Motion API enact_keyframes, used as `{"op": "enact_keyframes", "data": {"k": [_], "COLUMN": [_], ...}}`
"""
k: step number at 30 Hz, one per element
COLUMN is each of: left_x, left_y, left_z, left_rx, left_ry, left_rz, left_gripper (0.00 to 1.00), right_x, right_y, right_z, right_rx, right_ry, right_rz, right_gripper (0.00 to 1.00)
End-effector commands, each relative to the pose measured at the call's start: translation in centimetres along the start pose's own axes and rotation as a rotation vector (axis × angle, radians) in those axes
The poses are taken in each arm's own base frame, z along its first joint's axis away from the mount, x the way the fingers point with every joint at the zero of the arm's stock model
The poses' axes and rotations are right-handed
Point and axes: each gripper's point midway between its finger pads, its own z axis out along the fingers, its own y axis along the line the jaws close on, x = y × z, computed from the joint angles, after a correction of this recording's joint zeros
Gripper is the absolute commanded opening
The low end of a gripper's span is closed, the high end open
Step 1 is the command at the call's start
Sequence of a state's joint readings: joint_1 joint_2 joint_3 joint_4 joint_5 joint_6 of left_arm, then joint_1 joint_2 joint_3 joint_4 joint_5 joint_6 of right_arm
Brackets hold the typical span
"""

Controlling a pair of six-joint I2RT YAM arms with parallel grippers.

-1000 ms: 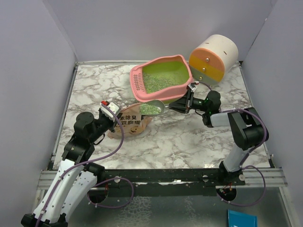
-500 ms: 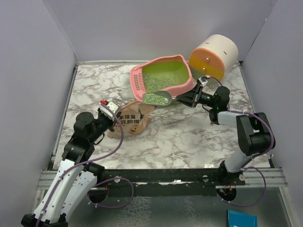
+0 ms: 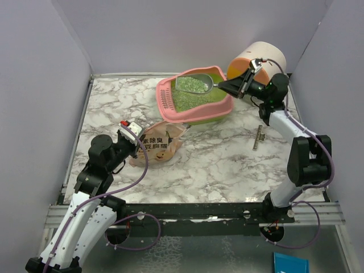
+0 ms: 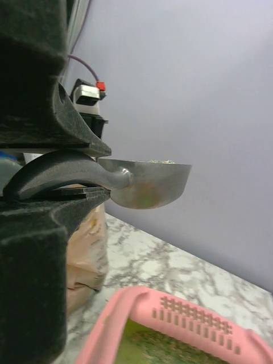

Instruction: Fill the litter box with clean litter

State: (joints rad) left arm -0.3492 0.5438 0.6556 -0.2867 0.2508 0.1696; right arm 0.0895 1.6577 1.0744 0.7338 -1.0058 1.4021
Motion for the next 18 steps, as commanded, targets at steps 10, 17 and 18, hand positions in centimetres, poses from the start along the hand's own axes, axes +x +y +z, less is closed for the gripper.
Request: {"op": "enact_keyframes", "data": {"k": [10,17,18], "left_x": [-4.7,-4.6,-4.5], "left_y": [0.4,0.2,0.2], "left_z": [-1.4,-1.3,-1.3], "left_rx": [-0.02,-0.012,-0.011], "left_ry": [-0.153,-0.153,-0.152], "left_rz": [0.025,0.017,0.015], "left_gripper": [0.0,0.0,0.0], "right_x": [-10.3,-13.5,-13.8], "right_y": [-0.1,0.5,0.8], "right_z": [1.6,0.1,-0.2], "right_rx": [0.259,0.455,0.474], "right_ry": [-0.153,-0.215,-0.222], "right_rz": [-0.313,-0.524,-0.552], "right_gripper": [0.01,0.01,0.01]}}
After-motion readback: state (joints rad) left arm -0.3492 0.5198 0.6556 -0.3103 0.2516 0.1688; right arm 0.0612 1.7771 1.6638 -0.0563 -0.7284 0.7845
